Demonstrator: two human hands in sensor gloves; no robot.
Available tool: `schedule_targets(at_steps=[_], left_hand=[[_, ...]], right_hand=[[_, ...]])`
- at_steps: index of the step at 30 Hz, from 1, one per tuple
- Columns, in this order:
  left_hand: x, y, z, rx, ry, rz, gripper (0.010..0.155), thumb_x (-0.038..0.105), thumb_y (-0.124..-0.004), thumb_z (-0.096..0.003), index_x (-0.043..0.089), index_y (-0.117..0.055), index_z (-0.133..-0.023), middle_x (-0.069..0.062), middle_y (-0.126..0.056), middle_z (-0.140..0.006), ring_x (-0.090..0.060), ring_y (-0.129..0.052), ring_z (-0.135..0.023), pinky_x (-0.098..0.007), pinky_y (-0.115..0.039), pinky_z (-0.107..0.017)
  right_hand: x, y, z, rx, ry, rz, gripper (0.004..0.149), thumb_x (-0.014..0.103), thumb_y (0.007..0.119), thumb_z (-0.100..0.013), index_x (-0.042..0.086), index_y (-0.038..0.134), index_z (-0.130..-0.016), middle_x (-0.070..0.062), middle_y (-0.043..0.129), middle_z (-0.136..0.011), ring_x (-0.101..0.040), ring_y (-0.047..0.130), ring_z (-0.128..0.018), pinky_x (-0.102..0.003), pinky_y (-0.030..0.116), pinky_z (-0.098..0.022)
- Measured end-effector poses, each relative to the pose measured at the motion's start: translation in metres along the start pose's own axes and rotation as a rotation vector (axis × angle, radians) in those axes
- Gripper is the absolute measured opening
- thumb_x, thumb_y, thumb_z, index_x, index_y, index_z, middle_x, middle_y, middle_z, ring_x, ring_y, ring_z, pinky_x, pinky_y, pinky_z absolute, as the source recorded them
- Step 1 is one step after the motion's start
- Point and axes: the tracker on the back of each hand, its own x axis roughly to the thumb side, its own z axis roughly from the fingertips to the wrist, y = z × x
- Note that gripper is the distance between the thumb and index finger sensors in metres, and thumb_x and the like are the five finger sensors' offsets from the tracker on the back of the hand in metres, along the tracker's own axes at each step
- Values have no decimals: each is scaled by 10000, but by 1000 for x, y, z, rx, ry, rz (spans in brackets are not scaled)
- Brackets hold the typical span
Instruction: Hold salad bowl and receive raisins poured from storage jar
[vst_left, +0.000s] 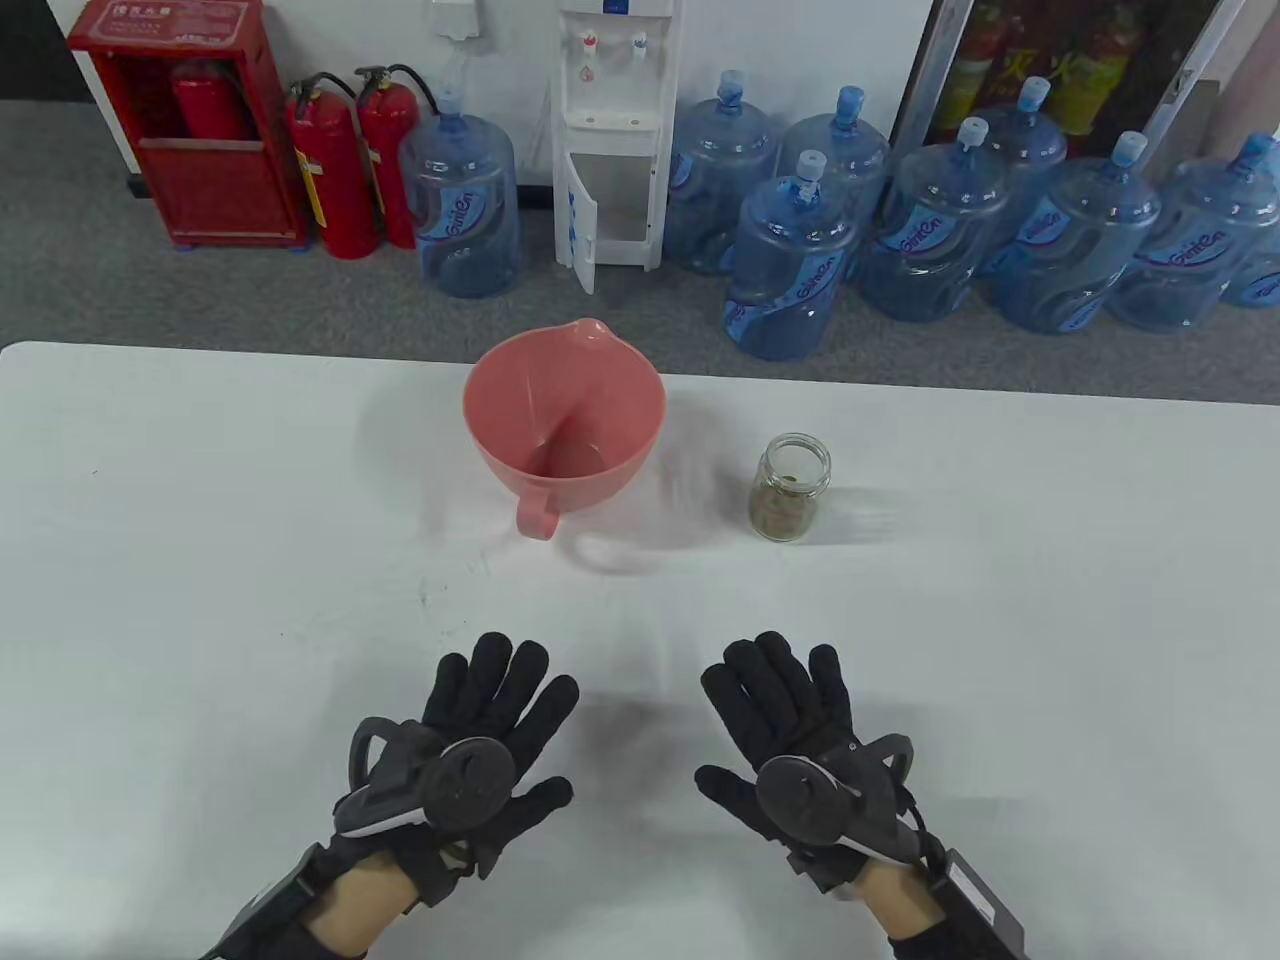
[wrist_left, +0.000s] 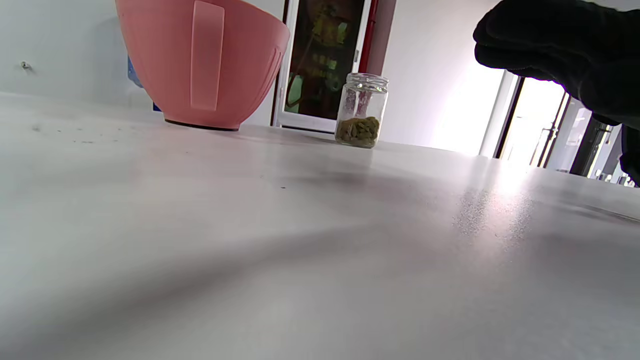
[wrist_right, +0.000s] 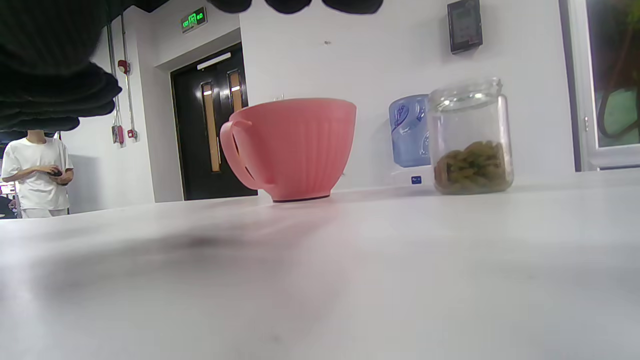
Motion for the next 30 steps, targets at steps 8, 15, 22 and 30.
schedule_targets(at_steps=[8, 15, 22, 30], left_hand=[[-1, -1, 0, -5, 0, -3, 765, 718, -525, -411, 439, -231, -1060, 49, -84, -1134, -349, -64, -1111, -574, -190, -756], [-1, -2, -1, -17, -7, 4, 764, 717, -526, -411, 436, -238, -1060, 44, -95, -1135, -353, -72, -1110, -575, -204, -755], [2, -3, 0, -22, -14, -19, 762, 716, -528, -411, 435, -247, -1061, 45, -96, -1135, -353, -77, -1111, -576, -213, -755], [2, -5, -1, -31, -18, -17, 763, 716, -529, -410, 430, -258, -1063, 39, -113, -1137, -358, -98, -1113, -575, -224, -755]], right_hand=[[1, 2, 0, 8, -3, -3, 891, 705, 692, -315, 396, 257, -1029, 57, 181, -1132, -249, 272, -1110, -612, 199, -785], [1, 4, 0, 14, -7, -2, 891, 705, 692, -315, 396, 258, -1029, 56, 179, -1133, -251, 269, -1110, -612, 201, -785], [1, 4, 1, 21, -9, -1, 890, 704, 693, -316, 396, 259, -1029, 54, 183, -1133, -253, 271, -1109, -614, 201, -784], [2, 6, 2, 31, -22, 2, 894, 704, 693, -315, 394, 255, -1029, 54, 186, -1133, -253, 273, -1108, -614, 205, -784]])
